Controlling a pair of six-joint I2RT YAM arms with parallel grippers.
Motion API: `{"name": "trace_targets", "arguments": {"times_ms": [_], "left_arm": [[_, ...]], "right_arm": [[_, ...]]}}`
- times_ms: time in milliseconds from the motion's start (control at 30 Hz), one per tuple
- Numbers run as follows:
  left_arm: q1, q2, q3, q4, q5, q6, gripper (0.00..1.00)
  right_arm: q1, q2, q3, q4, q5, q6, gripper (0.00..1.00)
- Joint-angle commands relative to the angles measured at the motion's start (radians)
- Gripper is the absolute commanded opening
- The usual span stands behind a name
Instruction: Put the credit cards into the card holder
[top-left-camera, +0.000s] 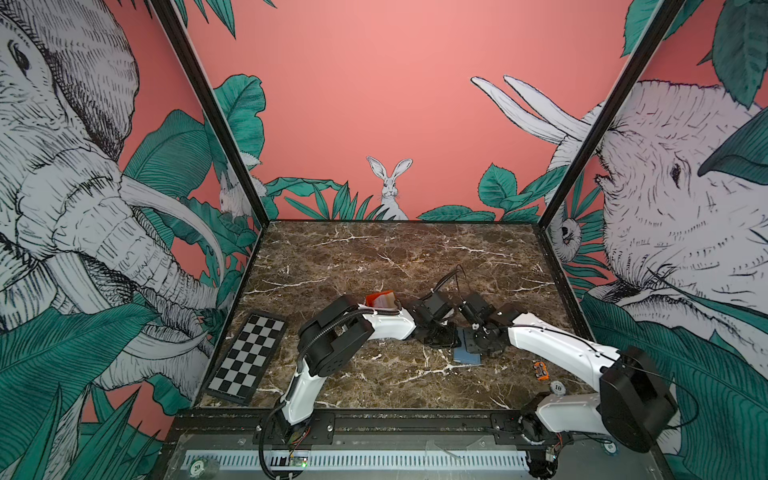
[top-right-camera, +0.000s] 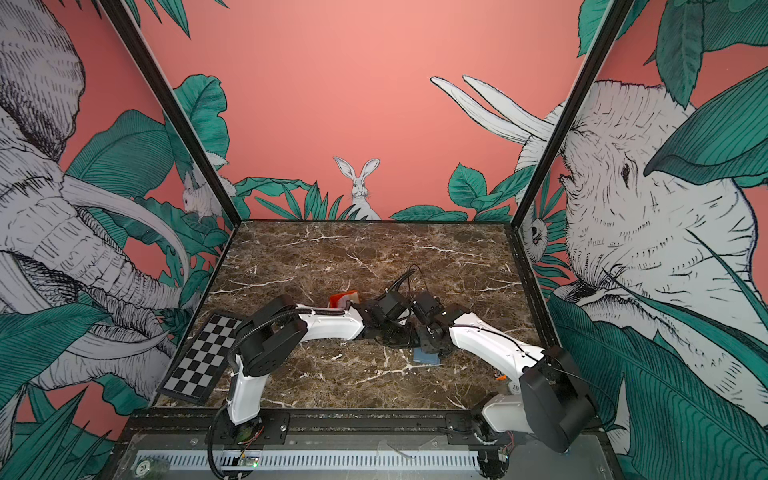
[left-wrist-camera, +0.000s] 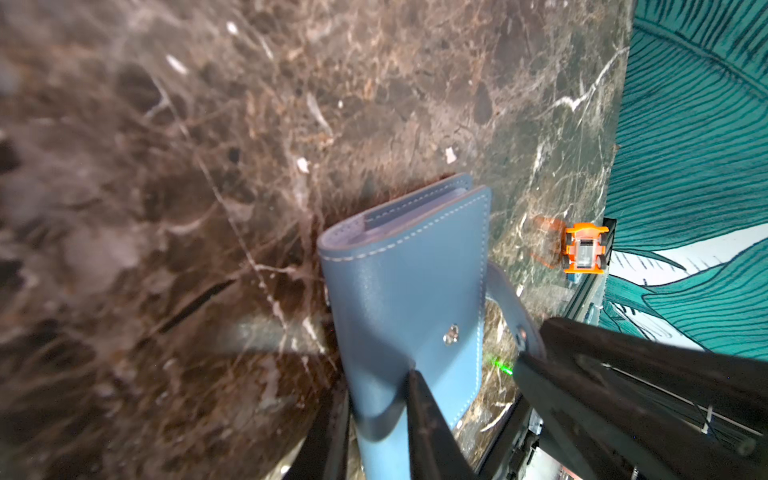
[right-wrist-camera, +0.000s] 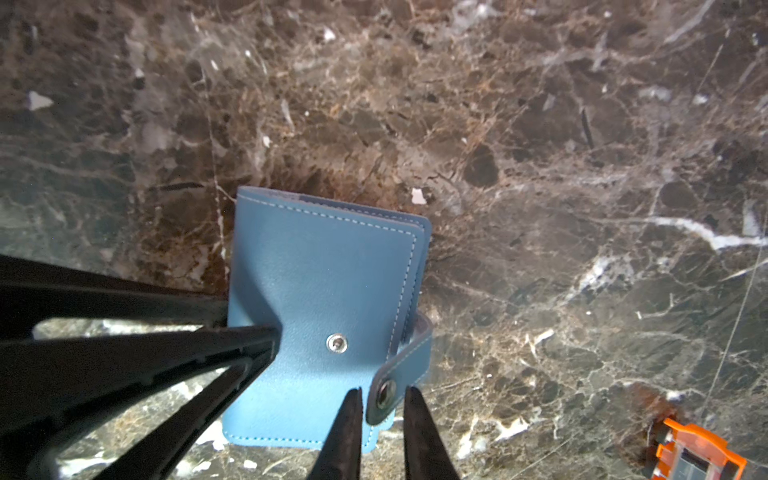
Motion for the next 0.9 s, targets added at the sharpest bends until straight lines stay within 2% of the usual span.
{"name": "trace_targets", "arguments": {"times_ms": [0, 867], "left_arm": [[-0.001, -0.005, -0.02, 0.004, 0.001, -0.001, 0.25], [-0.001, -0.004, -0.025, 0.013, 0.003, -0.003, 0.25]], "right_arm": [[0.004, -0.017, -0.005, -0.012, 0.008, 0.018, 0.21], [0.005, -0.012, -0.022, 0.038, -0.019, 0.033, 0.07]]}}
